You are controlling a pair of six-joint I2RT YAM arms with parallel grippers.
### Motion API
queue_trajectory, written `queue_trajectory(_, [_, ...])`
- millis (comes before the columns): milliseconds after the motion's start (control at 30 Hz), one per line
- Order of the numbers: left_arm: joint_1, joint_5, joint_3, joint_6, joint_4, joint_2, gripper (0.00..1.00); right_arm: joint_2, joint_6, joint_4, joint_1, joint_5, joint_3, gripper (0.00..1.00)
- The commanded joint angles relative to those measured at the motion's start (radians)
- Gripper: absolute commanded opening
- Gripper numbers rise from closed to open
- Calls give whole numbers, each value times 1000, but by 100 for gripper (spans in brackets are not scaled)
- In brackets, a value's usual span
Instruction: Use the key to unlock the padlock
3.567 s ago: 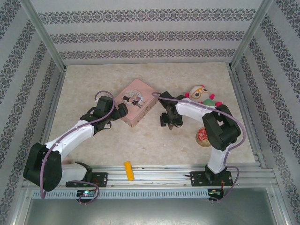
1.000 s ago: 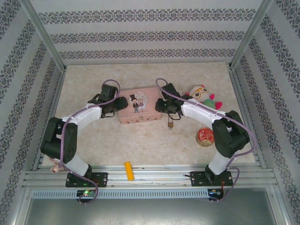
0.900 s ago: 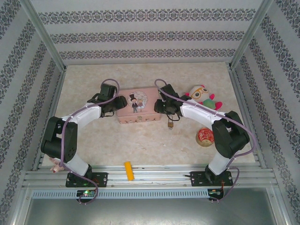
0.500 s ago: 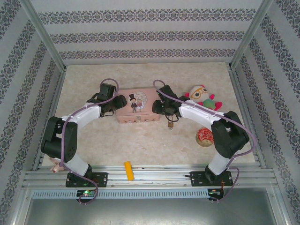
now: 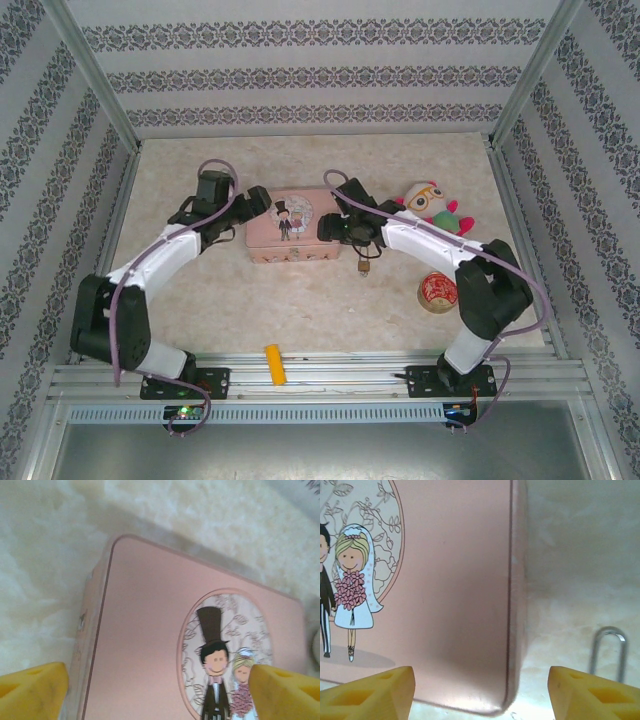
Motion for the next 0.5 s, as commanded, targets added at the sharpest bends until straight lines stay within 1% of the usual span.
queue_trajectory(0, [27,-86,-24,40,-73,-115,99,-107,-50,-75,-17,95,10,73])
queue_trajectory(33, [30,-112,-30,52,-85,-148,99,-128,-60,-85,-18,113,3,81])
queue_trajectory(67, [33,-144,-38,70,-102,-186,99,-152,-69,-96,-23,134,-6,97])
queue_trajectory(267, [32,-350,-119,188,-145,-425,99,-317,-119,-103,-37,268,-88,98])
queue_trajectory(367, [32,-449,-194,240,-106,-548,99,-419,-148,-63,-37,327,-151,98])
queue_trajectory(467, [32,-520,-288,283,-29,-660,99,-529,-167,-25,-38,404,-220,98])
